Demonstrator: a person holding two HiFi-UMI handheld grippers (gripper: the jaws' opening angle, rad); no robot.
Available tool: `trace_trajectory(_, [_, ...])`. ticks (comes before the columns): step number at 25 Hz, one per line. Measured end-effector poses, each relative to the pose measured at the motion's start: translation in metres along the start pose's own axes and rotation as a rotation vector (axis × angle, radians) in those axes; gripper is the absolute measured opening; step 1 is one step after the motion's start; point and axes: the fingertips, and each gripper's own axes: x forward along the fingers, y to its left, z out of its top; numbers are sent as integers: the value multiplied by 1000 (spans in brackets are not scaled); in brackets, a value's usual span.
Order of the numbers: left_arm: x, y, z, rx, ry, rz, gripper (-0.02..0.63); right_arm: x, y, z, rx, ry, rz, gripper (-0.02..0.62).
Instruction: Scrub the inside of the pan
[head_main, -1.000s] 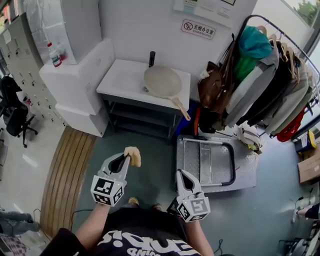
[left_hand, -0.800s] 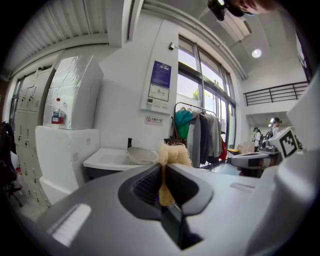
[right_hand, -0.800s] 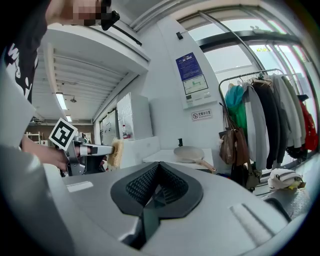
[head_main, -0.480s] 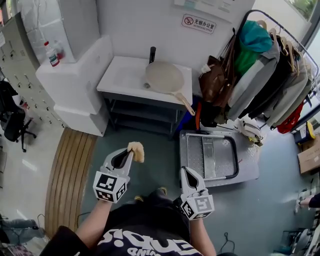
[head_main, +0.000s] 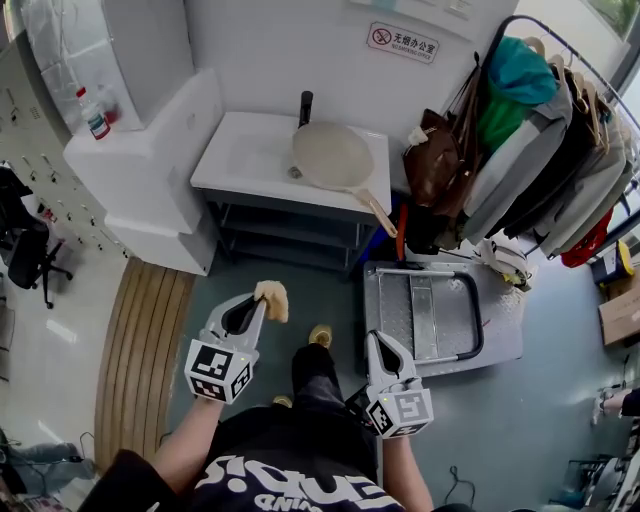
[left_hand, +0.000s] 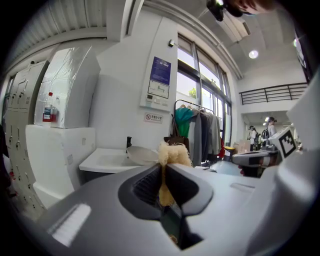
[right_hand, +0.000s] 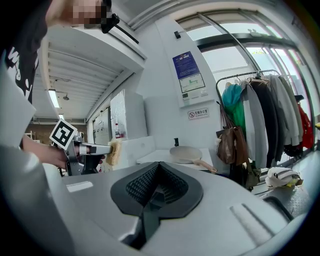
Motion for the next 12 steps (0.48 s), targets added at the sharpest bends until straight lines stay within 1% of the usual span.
trace_trajectory(5, [30, 24, 7, -3, -1, 6, 18, 40, -15, 5, -3, -5, 6, 8])
trace_trajectory(12, [102, 45, 25, -3, -1, -7, 18, 102, -64, 22, -10, -10, -4, 8])
